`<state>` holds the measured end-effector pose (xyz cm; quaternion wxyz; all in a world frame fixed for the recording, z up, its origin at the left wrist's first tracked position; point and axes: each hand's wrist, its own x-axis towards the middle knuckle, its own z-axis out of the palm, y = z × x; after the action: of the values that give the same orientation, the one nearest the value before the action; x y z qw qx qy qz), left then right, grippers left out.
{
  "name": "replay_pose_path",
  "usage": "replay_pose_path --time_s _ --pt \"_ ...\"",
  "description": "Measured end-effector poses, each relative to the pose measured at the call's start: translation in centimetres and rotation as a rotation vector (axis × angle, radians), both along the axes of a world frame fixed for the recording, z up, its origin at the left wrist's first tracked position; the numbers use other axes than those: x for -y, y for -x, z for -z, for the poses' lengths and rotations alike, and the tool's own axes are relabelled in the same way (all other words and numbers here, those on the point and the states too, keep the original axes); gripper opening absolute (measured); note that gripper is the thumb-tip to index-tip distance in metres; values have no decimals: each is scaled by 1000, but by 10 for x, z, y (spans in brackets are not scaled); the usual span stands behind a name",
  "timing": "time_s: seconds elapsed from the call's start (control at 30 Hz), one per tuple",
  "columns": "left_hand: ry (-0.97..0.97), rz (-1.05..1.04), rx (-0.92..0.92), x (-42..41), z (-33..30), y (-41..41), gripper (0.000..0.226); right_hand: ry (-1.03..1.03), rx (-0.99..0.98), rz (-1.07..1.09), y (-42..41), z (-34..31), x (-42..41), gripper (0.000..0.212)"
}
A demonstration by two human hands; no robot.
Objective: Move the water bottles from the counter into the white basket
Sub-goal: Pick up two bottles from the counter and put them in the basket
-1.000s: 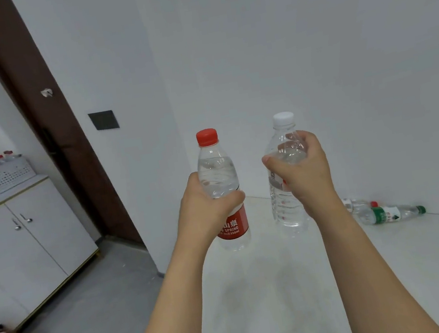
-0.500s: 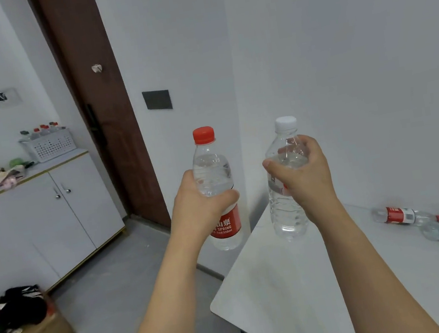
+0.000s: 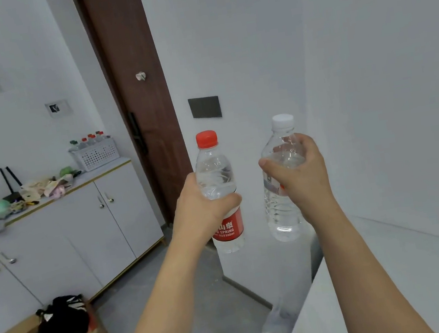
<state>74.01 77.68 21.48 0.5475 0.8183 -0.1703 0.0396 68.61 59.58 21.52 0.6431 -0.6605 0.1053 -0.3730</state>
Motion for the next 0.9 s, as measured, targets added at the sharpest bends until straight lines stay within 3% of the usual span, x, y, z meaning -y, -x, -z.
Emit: replay_pose_path --time_s 0.47,0.7,0.9 --pt "41 -78 -21 -91 13 -214 61 22 -41 -25 -225 19 -90 73" --pt "23 -62 33 -177 -16 -338 60 49 0 37 -351 -6 -174 67" --pt "119 -83 39 -226 -22 -433 59 64 -14 18 -442 -8 -224 63"
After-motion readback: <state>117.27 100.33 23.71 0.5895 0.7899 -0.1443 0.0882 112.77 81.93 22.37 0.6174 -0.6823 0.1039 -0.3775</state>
